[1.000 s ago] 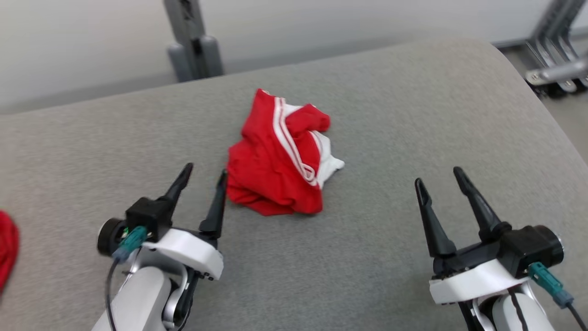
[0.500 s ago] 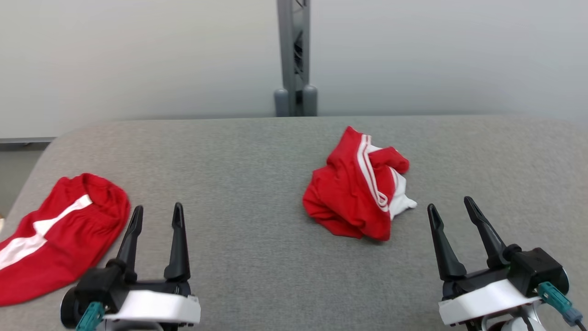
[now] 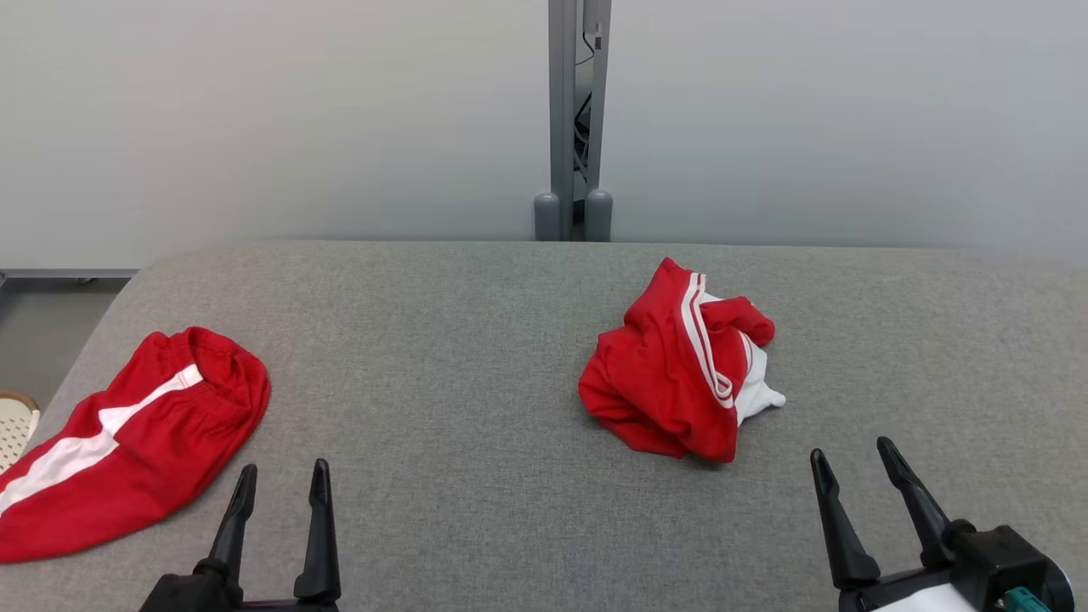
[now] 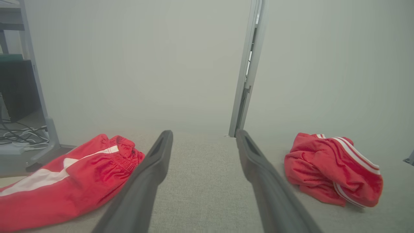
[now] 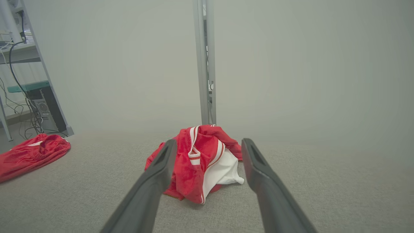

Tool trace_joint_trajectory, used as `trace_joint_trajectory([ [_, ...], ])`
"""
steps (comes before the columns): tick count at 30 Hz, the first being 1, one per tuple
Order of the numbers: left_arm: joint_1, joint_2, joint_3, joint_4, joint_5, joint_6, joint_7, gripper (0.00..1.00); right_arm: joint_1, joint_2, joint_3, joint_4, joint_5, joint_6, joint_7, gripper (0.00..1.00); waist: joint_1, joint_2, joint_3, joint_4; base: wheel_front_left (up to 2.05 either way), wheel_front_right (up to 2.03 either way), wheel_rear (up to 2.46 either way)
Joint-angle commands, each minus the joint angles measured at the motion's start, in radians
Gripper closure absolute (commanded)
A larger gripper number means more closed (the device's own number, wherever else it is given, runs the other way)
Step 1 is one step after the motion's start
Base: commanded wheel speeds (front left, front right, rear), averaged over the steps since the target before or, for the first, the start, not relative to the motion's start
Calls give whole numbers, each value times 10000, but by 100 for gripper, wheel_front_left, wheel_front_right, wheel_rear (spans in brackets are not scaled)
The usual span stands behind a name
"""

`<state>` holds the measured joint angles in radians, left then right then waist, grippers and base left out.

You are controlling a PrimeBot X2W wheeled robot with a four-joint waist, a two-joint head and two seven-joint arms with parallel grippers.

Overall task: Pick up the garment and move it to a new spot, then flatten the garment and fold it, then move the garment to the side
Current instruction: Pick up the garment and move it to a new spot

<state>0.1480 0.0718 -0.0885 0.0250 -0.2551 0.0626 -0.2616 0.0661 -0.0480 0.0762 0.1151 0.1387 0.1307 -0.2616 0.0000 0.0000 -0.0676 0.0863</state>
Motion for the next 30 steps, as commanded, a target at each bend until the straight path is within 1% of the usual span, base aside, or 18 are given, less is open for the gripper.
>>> trace_joint_trajectory([
  [1,134,-40,120,69,117,-52,-42,0,116,-51,56,-13,-64,1,-56,0,0,0,-26,-136,0,0,0],
  [6,104,-140,360,161,219,-155,-42,0,12,-48,160,16,-156,1,-56,0,0,0,-42,-363,0,0,0],
  [13,-51,-184,377,226,313,-202,-42,0,-65,-49,206,78,-206,1,-56,0,0,0,-91,-454,0,0,0],
  [17,-117,-195,317,304,287,-250,-42,0,-41,-49,209,85,-216,1,-56,0,0,0,-106,-479,0,0,0],
  [28,-115,-196,58,545,178,-141,-42,0,-82,-49,216,110,-235,1,-56,0,0,0,-106,-556,0,0,0],
  [30,-145,-199,-88,666,112,-199,-42,0,-114,-49,228,78,-230,1,-56,0,0,0,-57,-633,0,0,0],
])
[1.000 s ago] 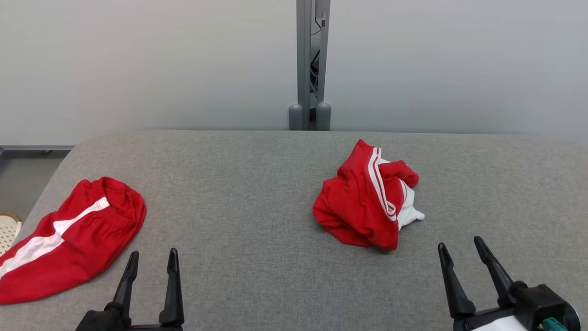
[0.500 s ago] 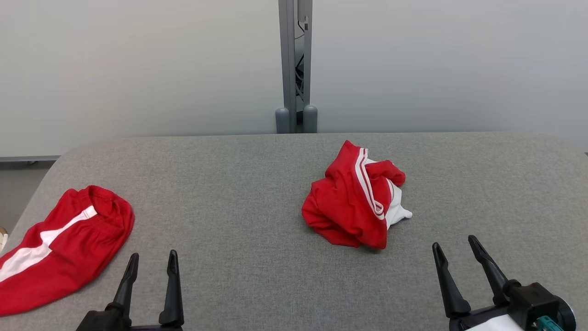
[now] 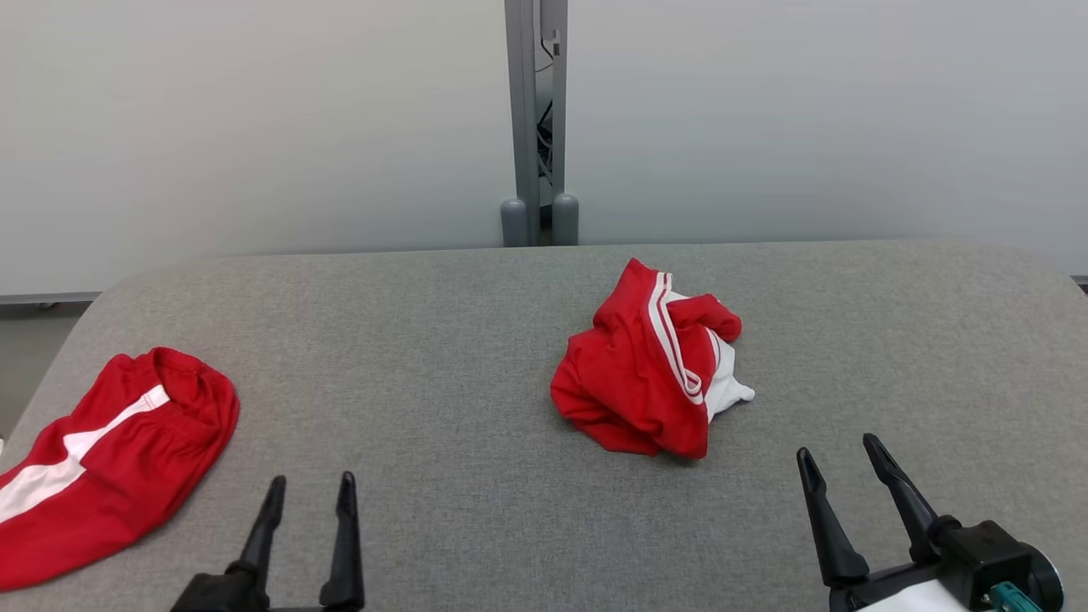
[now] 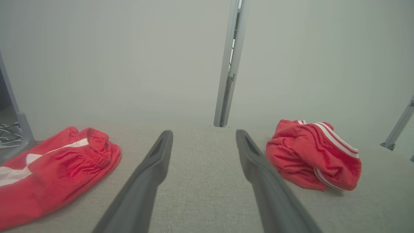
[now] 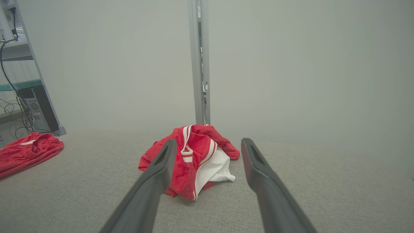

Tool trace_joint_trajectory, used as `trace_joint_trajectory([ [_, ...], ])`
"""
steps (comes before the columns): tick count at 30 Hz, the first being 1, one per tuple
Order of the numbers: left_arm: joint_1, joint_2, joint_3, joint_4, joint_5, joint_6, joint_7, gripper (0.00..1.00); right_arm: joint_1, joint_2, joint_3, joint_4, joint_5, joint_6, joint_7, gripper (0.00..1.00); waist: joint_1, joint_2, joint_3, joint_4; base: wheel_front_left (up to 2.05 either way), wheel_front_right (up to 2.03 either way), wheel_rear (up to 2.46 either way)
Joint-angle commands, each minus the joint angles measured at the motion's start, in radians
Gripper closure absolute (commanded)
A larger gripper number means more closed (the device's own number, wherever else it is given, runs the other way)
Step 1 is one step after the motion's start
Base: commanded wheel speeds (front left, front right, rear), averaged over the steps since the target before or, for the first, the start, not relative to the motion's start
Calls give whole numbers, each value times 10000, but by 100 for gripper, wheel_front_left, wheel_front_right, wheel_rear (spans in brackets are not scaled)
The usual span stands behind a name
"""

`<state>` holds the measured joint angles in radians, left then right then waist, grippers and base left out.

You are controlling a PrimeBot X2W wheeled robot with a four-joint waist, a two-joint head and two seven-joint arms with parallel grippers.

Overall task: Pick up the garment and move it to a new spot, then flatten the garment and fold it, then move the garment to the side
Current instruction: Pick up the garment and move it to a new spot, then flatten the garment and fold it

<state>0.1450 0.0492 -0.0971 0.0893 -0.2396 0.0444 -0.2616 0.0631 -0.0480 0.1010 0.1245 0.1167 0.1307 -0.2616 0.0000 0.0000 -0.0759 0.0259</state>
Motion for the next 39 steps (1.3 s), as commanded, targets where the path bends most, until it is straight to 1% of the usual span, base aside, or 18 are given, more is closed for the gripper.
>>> trace_joint_trajectory([
  [1,-171,27,-92,105,-73,-72,-42,0,-104,-49,-14,-33,-10,1,-56,0,0,0,69,-89,0,0,0],
  [4,-465,26,-473,490,-139,-210,-42,0,-218,-51,40,-44,-34,1,-56,0,0,0,240,-358,0,0,0],
  [8,-1052,27,-1030,1026,-371,-378,-42,0,-384,-49,99,-65,-89,-1,-56,0,0,0,551,-889,0,0,0],
  [14,-1970,32,-2141,1930,-931,-797,33,0,-528,-49,119,-59,-109,1,-56,0,0,0,937,-1825,0,0,0],
  [21,-2885,33,-3379,2676,-1706,-1105,396,0,-720,-48,8,-168,-89,1,-56,0,0,0,1256,-2768,0,0,0],
  [22,-2885,33,-3379,2676,-1706,-1105,396,0,-720,-48,8,-168,-89,1,-56,0,0,0,1256,-2768,0,0,0],
  [26,-3428,34,-3972,3190,-1910,-1116,707,0,-802,-45,25,-213,-46,1,-56,0,0,0,1478,-3141,0,0,0],
  [32,-4360,39,-4774,3558,-2274,-1302,811,0,-965,-46,53,-308,28,1,-56,0,0,0,2038,-3470,0,0,0],
  [35,-4882,45,-4959,3807,-2426,-1097,825,0,-1083,-46,48,-365,92,1,-56,0,0,0,2351,-3543,0,0,0],
  [37,-5045,42,-4963,4042,-3084,-1060,987,0,-1168,-46,70,-379,141,1,-56,0,0,0,2530,-3599,0,0,0],
  [39,-5401,34,-4982,4279,-3485,-940,1091,0,-1260,-48,96,-394,215,1,-56,0,0,0,2696,-3661,0,0,0],
])
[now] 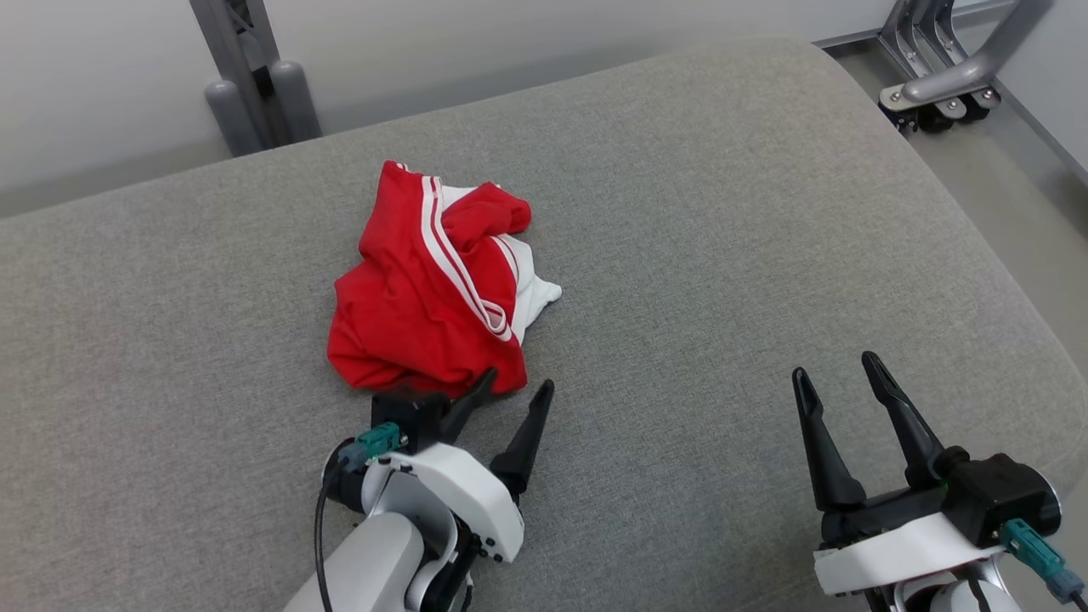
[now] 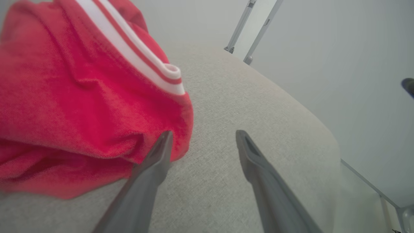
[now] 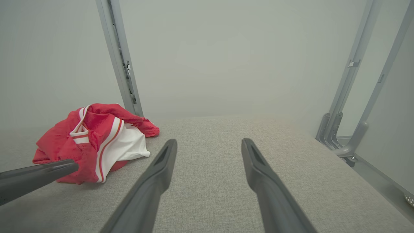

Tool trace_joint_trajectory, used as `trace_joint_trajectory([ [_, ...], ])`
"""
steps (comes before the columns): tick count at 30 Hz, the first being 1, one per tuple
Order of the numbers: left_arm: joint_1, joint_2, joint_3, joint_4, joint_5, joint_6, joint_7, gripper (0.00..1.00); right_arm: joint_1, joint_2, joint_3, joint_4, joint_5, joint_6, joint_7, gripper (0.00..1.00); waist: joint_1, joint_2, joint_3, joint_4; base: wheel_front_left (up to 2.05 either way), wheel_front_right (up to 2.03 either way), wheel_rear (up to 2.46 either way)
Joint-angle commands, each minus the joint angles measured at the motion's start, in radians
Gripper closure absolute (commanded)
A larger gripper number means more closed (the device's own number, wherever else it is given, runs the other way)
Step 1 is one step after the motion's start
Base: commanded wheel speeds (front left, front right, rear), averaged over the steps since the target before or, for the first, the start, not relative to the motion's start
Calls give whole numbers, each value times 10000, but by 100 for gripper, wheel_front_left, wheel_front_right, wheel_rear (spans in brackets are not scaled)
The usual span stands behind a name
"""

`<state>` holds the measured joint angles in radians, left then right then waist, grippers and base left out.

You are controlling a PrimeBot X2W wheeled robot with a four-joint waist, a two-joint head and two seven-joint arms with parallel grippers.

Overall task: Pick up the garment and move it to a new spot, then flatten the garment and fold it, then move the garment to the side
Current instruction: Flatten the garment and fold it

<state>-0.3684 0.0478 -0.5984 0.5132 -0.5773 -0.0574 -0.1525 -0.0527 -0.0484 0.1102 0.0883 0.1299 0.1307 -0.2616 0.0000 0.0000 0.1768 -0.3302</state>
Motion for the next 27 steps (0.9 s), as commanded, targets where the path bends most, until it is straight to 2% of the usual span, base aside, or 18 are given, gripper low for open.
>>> trace_joint_trajectory([
  [1,-410,51,39,233,-230,234,60,0,-156,-44,26,-39,111,1,-56,0,0,0,253,-133,0,0,0],
  [5,-945,51,-100,915,-280,754,24,0,-345,-44,65,-70,218,-1,-56,0,0,0,563,-240,0,0,0],
  [8,-1264,52,-144,1207,-793,868,58,0,-467,-44,91,-82,298,1,-56,0,0,0,758,-290,0,0,0],
  [11,-1666,51,-259,1576,-875,1181,-93,0,-553,-44,112,-89,348,-1,-56,0,0,0,890,-326,0,0,0],
  [12,-1777,52,-292,1708,-846,1272,-191,51,-574,-44,118,-84,364,1,-56,0,0,0,913,-337,0,0,0],
  [14,-1965,49,-287,1863,-945,1335,-425,100,-596,-44,121,-74,376,-1,-56,0,0,0,927,-358,0,0,0],
  [19,-2275,47,-201,1709,-1403,887,-879,100,-546,-44,122,37,324,1,-56,0,0,0,666,-355,0,0,0],
  [27,-2876,44,179,621,-2016,340,-1108,100,-428,-46,297,174,324,1,-56,0,0,0,-18,-471,0,0,0],
])
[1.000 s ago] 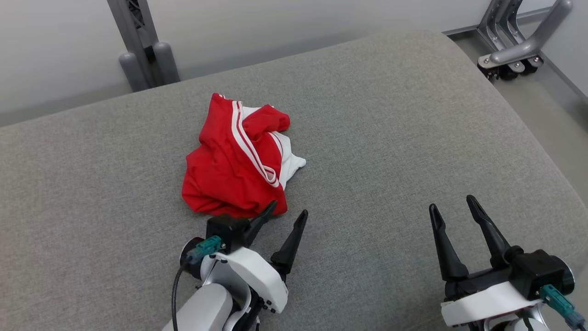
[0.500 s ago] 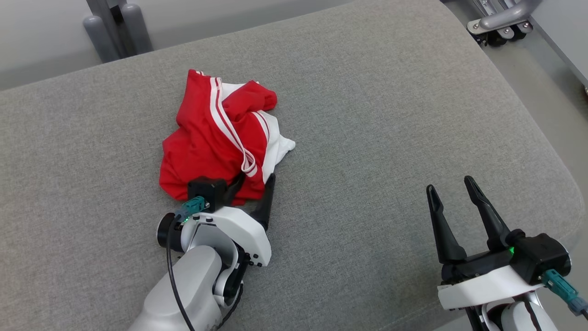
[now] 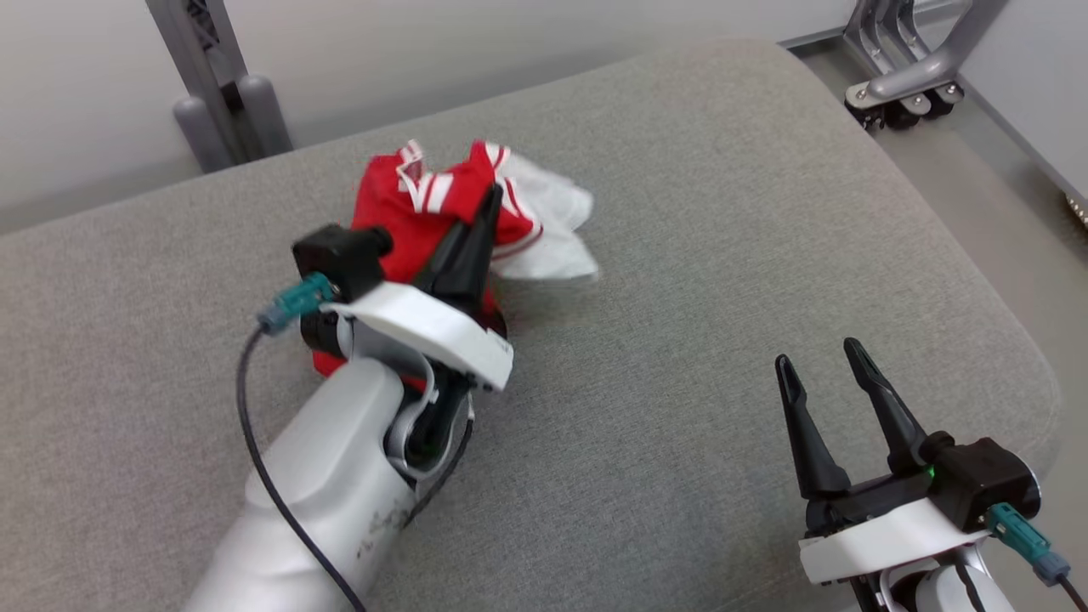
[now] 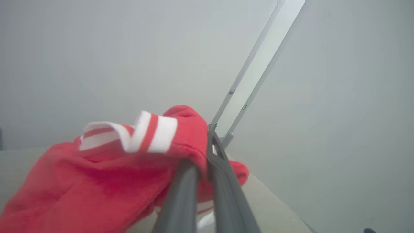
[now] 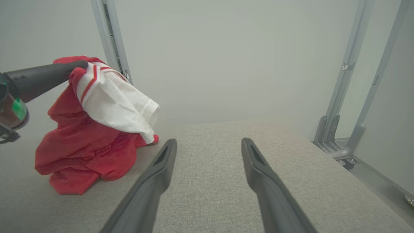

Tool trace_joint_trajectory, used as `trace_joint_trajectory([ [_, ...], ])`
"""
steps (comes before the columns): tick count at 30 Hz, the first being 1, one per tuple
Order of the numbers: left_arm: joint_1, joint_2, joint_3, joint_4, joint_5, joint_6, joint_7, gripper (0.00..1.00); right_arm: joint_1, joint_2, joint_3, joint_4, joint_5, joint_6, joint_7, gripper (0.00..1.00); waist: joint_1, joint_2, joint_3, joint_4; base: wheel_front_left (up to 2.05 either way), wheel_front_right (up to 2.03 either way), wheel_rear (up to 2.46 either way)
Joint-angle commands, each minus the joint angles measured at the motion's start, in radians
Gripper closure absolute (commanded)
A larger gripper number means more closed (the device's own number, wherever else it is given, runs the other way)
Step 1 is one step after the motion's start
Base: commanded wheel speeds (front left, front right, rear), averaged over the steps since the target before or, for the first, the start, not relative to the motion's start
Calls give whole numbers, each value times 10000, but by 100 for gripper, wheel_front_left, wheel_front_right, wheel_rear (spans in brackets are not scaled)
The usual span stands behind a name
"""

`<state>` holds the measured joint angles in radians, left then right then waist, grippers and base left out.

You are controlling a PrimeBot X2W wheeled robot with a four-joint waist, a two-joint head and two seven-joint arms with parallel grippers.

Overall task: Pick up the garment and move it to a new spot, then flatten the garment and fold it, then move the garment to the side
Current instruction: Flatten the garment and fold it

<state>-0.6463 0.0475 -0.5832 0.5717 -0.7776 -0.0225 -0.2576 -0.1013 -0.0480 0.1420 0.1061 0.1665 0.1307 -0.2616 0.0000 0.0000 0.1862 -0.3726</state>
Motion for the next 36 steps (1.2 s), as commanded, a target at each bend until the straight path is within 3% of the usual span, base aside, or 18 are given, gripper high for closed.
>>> trace_joint_trajectory([
  [1,-214,57,105,-81,-263,-83,-57,100,82,-49,20,28,-42,1,-56,0,0,0,-218,-81,0,0,0],
  [6,-1348,44,542,-890,-2768,-261,719,100,240,-49,158,197,-97,1,-56,0,0,0,-853,-325,0,0,0],
  [11,-2601,42,580,-1712,-4874,71,1258,100,345,-49,156,282,-190,1,-56,0,0,0,-1310,-510,0,0,0],
  [19,-3821,53,601,-2535,-6963,654,1378,100,194,-46,126,231,-80,1,-56,0,0,0,-1625,-522,0,0,0],
  [22,-3163,115,327,-2619,-7170,871,1519,100,299,-49,63,185,-8,1,-56,0,0,0,-1614,-379,0,0,0],
  [26,-1380,759,-180,-3018,-7080,648,1650,100,481,-45,-22,174,49,1,-56,0,0,0,-1493,-93,0,0,0],
  [32,1992,2127,-221,-4319,-7358,-22,1198,100,584,-48,-316,103,-5,-1,-56,0,0,0,-1193,505,0,0,0],
  [36,3892,3115,-4,-5496,-7480,-163,830,100,687,-50,-516,108,-133,1,-56,0,0,0,-1119,1089,0,0,0],
])
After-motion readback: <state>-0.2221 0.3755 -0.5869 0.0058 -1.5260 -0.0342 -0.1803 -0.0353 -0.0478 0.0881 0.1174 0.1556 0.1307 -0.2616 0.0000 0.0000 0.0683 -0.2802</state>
